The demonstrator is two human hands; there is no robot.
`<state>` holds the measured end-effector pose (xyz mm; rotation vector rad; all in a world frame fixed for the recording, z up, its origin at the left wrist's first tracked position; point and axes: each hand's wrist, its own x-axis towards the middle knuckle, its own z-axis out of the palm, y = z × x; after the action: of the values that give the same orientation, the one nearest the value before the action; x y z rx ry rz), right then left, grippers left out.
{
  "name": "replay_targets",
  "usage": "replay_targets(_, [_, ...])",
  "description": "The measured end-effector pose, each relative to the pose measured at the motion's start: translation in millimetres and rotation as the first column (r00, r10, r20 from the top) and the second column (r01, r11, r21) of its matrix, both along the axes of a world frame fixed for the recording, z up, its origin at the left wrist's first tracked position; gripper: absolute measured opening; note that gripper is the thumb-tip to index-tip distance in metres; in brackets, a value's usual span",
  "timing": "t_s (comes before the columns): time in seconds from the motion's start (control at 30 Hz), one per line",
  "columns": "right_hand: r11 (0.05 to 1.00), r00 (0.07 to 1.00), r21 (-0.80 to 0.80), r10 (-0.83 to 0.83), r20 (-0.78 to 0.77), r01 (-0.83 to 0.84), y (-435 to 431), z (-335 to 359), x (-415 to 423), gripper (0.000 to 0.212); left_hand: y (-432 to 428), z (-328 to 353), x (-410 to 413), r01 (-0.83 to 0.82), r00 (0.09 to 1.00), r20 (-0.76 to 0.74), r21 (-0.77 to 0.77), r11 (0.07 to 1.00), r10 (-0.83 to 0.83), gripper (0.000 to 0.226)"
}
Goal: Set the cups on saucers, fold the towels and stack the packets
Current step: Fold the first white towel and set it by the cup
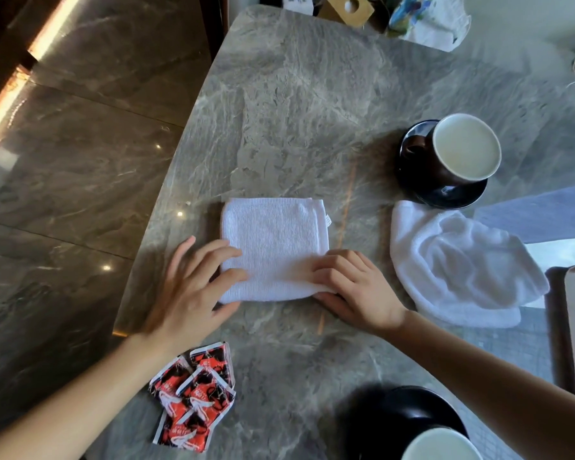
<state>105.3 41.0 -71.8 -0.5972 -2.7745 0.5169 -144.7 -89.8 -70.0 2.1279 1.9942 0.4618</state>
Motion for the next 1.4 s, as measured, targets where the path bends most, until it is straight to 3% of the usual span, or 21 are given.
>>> replay_targets(0.07, [1.0,0.997,-0.03,0.007,-0.076,-0.009,-1.6,0.5,-0.4,0.02,0.0,3.4,-2.5,0.021,0.998,0.056,0.048,0.999,-0.023,0.019])
replay_targets(0.2, [0.989,0.987,-0.147,-0.057,-0.153,0.035,-6.7,6.3,2.1,0.02,-5.4,13.8,4.2,-0.025,0.972,0.236,0.096,0.995,0.002,0.032])
replay_targets(0.33, [0.923,0.952,-0.333,-0.258,-0.166,0.192,-12.0,14.6,1.3,0.02,-7.5,26.2,14.5,-0.232,0.837,0.504,-0.027,0.972,0.214,0.04])
replay_targets(0.43, [0.844,0.906,-0.453,-0.393,-0.156,0.288,-12.0,16.3,-3.8,0.018,-6.8,23.6,21.5,-0.282,0.747,0.605,-0.088,0.955,0.276,0.027])
replay_targets(0.8, [0.742,0.842,-0.542,-0.529,-0.11,0.395,-1.2,0.1,-31.6,0.008,6.2,7.5,32.7,-0.515,0.552,0.591,-0.314,0.798,0.588,0.015])
replay_targets(1.03, [0.737,0.817,-0.519,-0.564,-0.119,0.433,5.4,-1.9,-36.4,0.01,18.7,1.7,32.6,-0.578,0.514,0.576,-0.315,0.753,0.636,0.02])
replay_targets(1.3, [0.734,0.824,-0.478,-0.566,-0.038,0.482,13.2,3.9,-42.4,0.01,25.1,4.3,31.5,-0.621,0.558,0.493,-0.286,0.73,0.668,0.02])
replay_targets(1.4, [0.765,0.837,-0.4,-0.547,0.012,0.505,16.0,5.5,-41.1,0.009,29.5,5.1,28.5,-0.613,0.624,0.429,-0.249,0.749,0.653,0.017])
